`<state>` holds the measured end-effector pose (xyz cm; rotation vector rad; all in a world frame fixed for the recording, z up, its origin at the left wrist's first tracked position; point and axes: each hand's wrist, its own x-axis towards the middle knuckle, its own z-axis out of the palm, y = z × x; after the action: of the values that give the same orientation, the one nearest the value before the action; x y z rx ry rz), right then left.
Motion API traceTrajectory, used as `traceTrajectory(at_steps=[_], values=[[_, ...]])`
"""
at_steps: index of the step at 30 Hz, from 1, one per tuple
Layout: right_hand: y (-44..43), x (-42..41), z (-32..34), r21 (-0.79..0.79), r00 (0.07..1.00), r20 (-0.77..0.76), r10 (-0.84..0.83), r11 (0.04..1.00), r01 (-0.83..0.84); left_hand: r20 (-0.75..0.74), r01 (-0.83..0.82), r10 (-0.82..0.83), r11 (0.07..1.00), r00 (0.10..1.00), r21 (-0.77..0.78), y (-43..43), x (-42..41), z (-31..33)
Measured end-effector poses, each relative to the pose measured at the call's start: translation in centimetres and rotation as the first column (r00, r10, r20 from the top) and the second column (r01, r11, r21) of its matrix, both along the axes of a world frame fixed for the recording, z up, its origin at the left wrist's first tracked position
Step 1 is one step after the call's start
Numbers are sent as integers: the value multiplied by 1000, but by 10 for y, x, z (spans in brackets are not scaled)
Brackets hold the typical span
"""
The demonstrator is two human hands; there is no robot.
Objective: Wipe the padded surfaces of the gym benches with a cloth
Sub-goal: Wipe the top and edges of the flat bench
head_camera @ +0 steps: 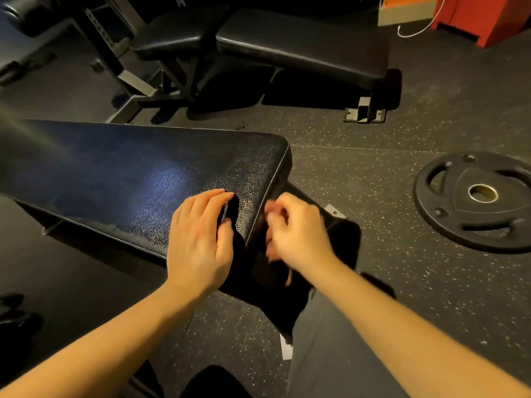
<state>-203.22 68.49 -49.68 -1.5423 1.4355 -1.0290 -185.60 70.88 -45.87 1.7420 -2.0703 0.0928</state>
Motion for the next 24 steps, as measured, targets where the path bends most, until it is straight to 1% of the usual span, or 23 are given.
traceTrajectory(at_steps=[2,3,4,6,7,8,9,11,12,13,14,16,17,18,19,21,22,24], values=[[-29,-8,5,58,993,-13,-121,991,122,-1,-6,6,1000,1000,0,1,-1,0],[-29,-7,3,62,990,17,-141,988,140,-1,-7,7,1000,1000,-2,2,-1,1],[-16,-2,1,34,992,37,-123,992,122,-3,-6,6,1000,1000,-4,2,-1,1],[33,11,-5,-18,999,27,31,999,-31,-7,3,-3,1000,1000,-6,2,-1,2],[52,12,-6,2,992,6,125,992,-125,-9,7,-7,1000,1000,-3,2,-1,2],[55,10,-5,24,986,16,168,985,-168,-8,6,-6,1000,1000,1,2,-1,2],[42,9,-5,45,990,12,141,989,-142,-5,2,-2,1000,1000,6,2,-1,2],[1,0,-4,78,999,1,-33,996,33,-1,-8,8,1000,1000,11,3,-2,2],[-13,-4,-7,93,996,-10,-94,991,94,-2,-9,9,1000,1000,10,3,-3,2],[-14,-4,-6,105,993,10,-117,988,115,-3,-6,6,1000,1000,6,4,-3,2],[-3,-1,-6,89,993,36,-109,990,105,-7,-2,2,1000,1000,4,4,-3,3],[36,9,-4,53,999,33,15,998,-17,-10,7,-7,1000,1000,0,4,-3,3],[46,10,-5,60,997,5,81,995,-81,-9,12,-12,1000,1000,-2,3,-2,3],[44,8,-9,93,994,6,109,990,-109,-9,14,-14,1000,1000,-3,2,-2,2],[30,7,-12,112,997,28,73,991,-76,-10,15,-15,1000,1000,-2,2,-1,1],[-5,0,-15,202,994,81,-74,978,56,-15,16,-16,1000,1000,-3,3,-1,1],[-20,-4,-15,237,989,94,-117,967,92,-17,14,-14,1000,1000,-5,4,0,0],[-41,-17,-11,308,965,180,-191,943,130,-24,17,-17,1000,1000,-5,4,1,1]])
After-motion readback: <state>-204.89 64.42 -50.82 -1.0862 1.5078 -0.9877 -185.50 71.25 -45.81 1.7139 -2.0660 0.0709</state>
